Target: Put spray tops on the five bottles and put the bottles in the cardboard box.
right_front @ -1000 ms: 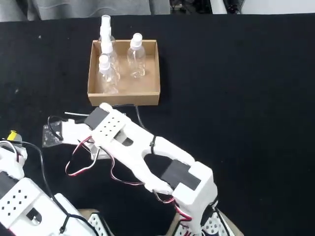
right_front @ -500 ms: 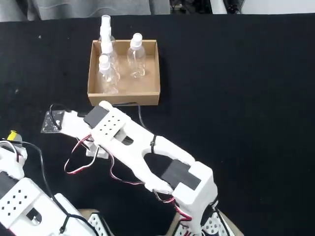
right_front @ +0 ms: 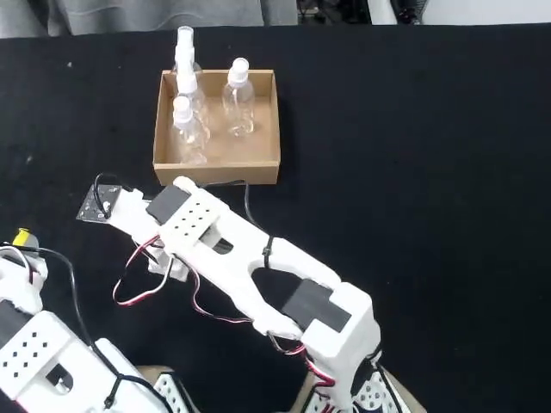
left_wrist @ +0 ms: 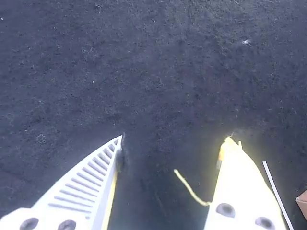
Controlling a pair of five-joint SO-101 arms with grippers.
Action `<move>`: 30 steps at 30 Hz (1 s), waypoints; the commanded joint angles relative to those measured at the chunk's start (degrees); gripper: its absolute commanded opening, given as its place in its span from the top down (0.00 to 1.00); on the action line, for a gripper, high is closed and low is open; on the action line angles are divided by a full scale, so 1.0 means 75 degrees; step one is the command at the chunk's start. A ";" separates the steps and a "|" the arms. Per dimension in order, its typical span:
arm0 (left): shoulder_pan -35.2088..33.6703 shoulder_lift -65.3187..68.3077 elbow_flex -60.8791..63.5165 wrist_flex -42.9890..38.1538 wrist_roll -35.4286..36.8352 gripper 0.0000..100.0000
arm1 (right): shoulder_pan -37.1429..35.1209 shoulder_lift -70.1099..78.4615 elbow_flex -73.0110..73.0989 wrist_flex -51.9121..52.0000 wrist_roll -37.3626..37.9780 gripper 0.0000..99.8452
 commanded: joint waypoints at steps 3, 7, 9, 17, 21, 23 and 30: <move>-0.0029 -0.0141 -0.0358 -0.0129 0.0070 0.70 | 0.0199 0.0393 -0.0182 0.0023 -0.0059 0.64; -0.0029 -0.0141 -0.0358 -0.0129 0.0070 0.70 | 0.0199 0.0651 -0.0193 0.0023 -0.0059 0.64; -0.0029 -0.0141 -0.0358 -0.0129 0.0070 0.70 | 0.0199 0.0697 -0.0193 0.0035 -0.0059 0.64; -0.0029 -0.0141 -0.0358 -0.0129 0.0070 0.70 | 0.0199 0.0721 -0.0193 0.0023 -0.0070 0.70; -0.0029 -0.0141 -0.0358 -0.0129 0.0070 0.70 | 0.0199 0.0733 -0.0193 0.0012 -0.0070 0.74; -0.0029 -0.0141 -0.0358 -0.0129 0.0070 0.70 | 0.0199 0.0733 -0.0193 0.0012 -0.0070 0.75; -0.0029 -0.0141 -0.0358 -0.0129 0.0082 0.70 | 0.0305 0.0674 -0.0193 0.0070 -0.0070 0.88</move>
